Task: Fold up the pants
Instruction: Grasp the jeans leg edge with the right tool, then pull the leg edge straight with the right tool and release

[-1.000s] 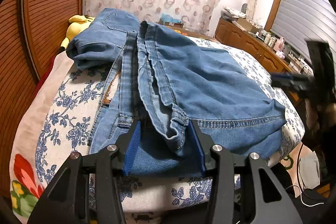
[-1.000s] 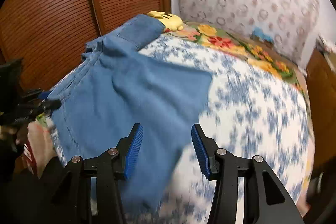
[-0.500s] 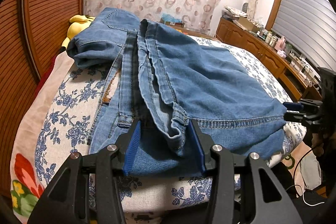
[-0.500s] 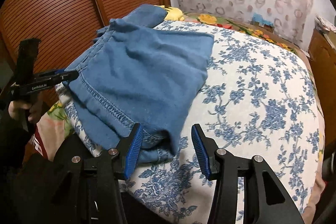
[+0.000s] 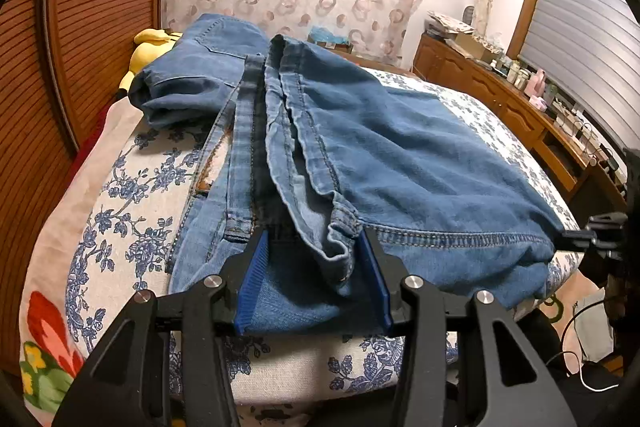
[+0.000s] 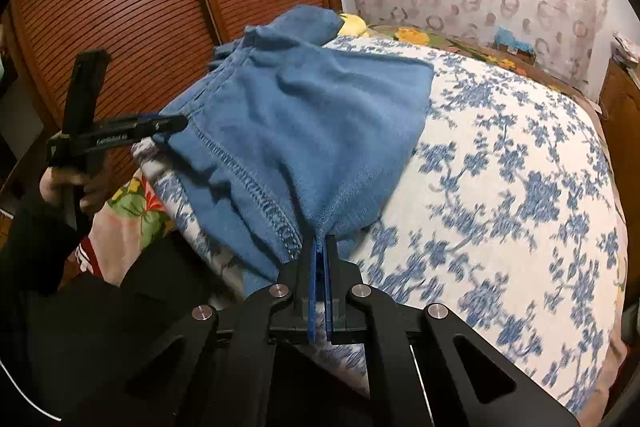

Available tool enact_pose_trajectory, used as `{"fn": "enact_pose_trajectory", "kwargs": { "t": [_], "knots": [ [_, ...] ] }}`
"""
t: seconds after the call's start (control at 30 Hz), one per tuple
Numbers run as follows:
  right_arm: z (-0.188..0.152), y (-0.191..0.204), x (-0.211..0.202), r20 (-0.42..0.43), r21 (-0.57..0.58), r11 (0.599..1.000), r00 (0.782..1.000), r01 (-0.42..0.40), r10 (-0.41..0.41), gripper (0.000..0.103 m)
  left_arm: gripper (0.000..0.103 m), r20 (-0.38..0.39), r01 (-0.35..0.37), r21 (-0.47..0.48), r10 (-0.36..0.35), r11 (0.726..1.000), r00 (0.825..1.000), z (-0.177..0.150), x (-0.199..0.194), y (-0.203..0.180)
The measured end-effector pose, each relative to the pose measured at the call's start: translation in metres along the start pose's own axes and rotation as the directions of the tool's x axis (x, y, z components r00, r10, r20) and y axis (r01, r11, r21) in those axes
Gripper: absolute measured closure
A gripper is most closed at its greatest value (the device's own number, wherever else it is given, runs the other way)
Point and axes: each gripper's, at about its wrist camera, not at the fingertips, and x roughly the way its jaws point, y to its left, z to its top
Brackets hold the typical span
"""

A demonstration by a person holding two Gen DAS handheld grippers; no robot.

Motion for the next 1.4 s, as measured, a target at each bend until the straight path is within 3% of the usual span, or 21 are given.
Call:
{"fn": "enact_pose_trajectory", "kwargs": {
  "t": [0.27, 0.33, 0.4, 0.53, 0.67, 0.9, 0.97, 1.03, 1.1, 1.4],
  "knots": [
    [0.000, -0.007, -0.009, 0.048, 0.062, 0.998, 0.999, 0.014, -0.017, 0.100, 0.056, 0.019, -0.035, 0.023, 0.034, 0.999, 0.999, 0.000, -0.004, 0.001],
    [0.002, -0.012, -0.015, 0.071, 0.088, 0.996, 0.997, 0.011, -0.017, 0.100, 0.063, 0.020, -0.045, 0.025, 0.045, 0.999, 0.999, -0.002, -0.005, 0.003],
    [0.006, -0.015, -0.020, 0.092, 0.101, 0.995, 0.995, 0.019, -0.028, 0.095, 0.069, 0.013, -0.068, 0.029, 0.068, 0.997, 0.998, -0.004, -0.005, 0.006],
    [0.014, -0.022, -0.022, 0.129, 0.114, 0.991, 0.988, 0.073, -0.087, 0.084, 0.069, 0.002, -0.079, 0.031, 0.079, 0.996, 0.997, -0.007, -0.005, 0.011],
    [0.023, -0.024, -0.010, 0.136, 0.132, 0.988, 0.986, 0.080, -0.098, 0.062, 0.069, -0.001, -0.078, 0.035, 0.079, 0.996, 0.997, -0.008, -0.006, 0.010],
    [0.031, -0.022, 0.027, 0.089, 0.140, 0.984, 0.988, 0.110, -0.123, 0.059, 0.069, 0.047, -0.089, 0.038, 0.087, 0.995, 0.995, 0.001, -0.020, 0.003],
    [0.033, -0.023, 0.035, 0.071, 0.149, 0.982, 0.989, 0.116, -0.127, 0.058, 0.061, 0.071, -0.065, 0.049, 0.062, 0.997, 0.996, 0.007, -0.026, -0.003],
    [0.033, -0.025, 0.044, 0.053, 0.163, 0.979, 0.990, 0.121, -0.131, 0.058, 0.040, 0.101, -0.062, 0.052, 0.057, 0.997, 0.993, 0.013, -0.028, -0.009],
    [0.035, -0.027, 0.053, 0.042, 0.169, 0.978, 0.990, 0.125, -0.134, 0.057, 0.027, 0.112, -0.053, 0.068, 0.045, 0.996, 0.993, 0.019, -0.025, -0.016],
    [0.034, -0.028, 0.070, 0.029, 0.194, 0.972, 0.989, 0.136, -0.144, 0.052, 0.027, 0.051, -0.027, 0.121, 0.021, 0.992, 0.999, 0.021, 0.004, -0.038]
  ]
}}
